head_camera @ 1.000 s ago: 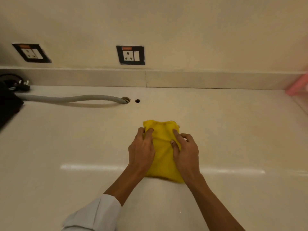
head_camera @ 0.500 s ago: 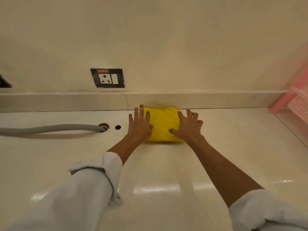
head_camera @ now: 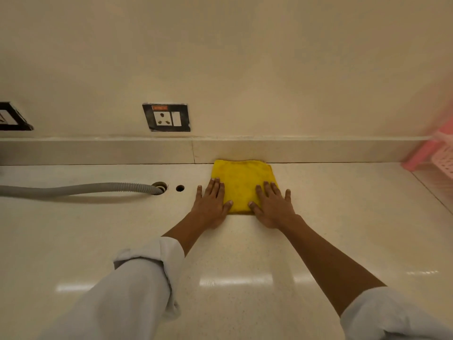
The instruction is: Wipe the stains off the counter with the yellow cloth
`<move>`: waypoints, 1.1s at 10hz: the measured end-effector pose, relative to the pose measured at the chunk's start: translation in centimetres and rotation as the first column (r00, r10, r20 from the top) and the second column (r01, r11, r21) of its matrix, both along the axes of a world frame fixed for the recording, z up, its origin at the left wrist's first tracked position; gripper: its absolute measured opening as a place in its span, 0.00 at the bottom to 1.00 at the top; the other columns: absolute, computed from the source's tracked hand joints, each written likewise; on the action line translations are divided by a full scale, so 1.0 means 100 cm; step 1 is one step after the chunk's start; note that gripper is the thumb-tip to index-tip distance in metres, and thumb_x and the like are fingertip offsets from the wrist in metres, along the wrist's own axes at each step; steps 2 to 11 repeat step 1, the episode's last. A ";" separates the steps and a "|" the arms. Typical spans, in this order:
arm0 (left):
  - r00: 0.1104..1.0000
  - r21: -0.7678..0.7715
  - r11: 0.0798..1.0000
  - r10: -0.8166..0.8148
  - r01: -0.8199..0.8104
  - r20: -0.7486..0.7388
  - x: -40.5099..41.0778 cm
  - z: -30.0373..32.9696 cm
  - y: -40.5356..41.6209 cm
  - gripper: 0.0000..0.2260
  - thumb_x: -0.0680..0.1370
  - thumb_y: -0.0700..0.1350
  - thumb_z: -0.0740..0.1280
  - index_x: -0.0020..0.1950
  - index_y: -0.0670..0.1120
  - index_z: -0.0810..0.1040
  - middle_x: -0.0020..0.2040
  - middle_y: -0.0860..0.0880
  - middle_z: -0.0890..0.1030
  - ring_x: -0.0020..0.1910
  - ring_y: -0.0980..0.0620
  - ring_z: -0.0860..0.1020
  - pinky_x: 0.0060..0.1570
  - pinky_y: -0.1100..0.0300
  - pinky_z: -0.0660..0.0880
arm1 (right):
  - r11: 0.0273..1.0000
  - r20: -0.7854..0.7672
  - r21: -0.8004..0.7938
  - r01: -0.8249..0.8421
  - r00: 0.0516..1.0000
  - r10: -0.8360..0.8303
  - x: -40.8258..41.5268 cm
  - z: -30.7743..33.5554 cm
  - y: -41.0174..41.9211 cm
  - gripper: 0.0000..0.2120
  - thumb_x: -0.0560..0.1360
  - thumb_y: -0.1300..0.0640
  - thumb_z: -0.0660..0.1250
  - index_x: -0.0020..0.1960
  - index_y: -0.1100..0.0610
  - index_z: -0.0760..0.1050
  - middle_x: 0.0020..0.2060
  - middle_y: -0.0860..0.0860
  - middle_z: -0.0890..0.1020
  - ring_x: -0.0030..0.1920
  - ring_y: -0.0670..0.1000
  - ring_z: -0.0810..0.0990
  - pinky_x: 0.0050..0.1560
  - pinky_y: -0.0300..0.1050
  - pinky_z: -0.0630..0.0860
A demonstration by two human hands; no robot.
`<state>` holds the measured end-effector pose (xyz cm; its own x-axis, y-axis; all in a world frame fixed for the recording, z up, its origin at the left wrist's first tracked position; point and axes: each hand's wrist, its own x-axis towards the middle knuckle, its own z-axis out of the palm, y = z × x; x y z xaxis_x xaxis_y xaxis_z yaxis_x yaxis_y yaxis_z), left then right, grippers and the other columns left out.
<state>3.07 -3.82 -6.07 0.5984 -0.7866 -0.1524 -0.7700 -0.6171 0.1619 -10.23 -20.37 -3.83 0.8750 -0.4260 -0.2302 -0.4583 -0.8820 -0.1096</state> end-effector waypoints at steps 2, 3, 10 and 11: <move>0.998 -0.081 0.997 0.007 -0.002 0.062 -0.007 0.010 0.010 0.34 0.80 0.62 0.45 0.78 0.42 0.41 0.79 0.43 0.41 0.78 0.46 0.39 0.76 0.40 0.41 | 1.000 0.052 0.009 -0.008 0.999 0.007 -0.005 0.010 0.005 0.35 0.81 0.35 0.46 0.80 0.54 0.44 0.80 0.57 0.46 0.80 0.58 0.43 0.75 0.68 0.43; 0.998 -0.081 0.997 0.007 -0.002 0.062 -0.007 0.010 0.010 0.34 0.80 0.62 0.45 0.78 0.42 0.41 0.79 0.43 0.41 0.78 0.46 0.39 0.76 0.40 0.41 | 1.000 0.052 0.009 -0.008 0.999 0.007 -0.005 0.010 0.005 0.35 0.81 0.35 0.46 0.80 0.54 0.44 0.80 0.57 0.46 0.80 0.58 0.43 0.75 0.68 0.43; 0.998 -0.081 0.997 0.007 -0.002 0.062 -0.007 0.010 0.010 0.34 0.80 0.62 0.45 0.78 0.42 0.41 0.79 0.43 0.41 0.78 0.46 0.39 0.76 0.40 0.41 | 1.000 0.052 0.009 -0.008 0.999 0.007 -0.005 0.010 0.005 0.35 0.81 0.35 0.46 0.80 0.54 0.44 0.80 0.57 0.46 0.80 0.58 0.43 0.75 0.68 0.43; 0.998 -0.081 0.997 0.007 -0.002 0.062 -0.007 0.010 0.010 0.34 0.80 0.62 0.45 0.78 0.42 0.41 0.79 0.43 0.41 0.78 0.46 0.39 0.76 0.40 0.41 | 1.000 0.052 0.009 -0.008 0.999 0.007 -0.005 0.010 0.005 0.35 0.81 0.35 0.46 0.80 0.54 0.44 0.80 0.57 0.46 0.80 0.58 0.43 0.75 0.68 0.43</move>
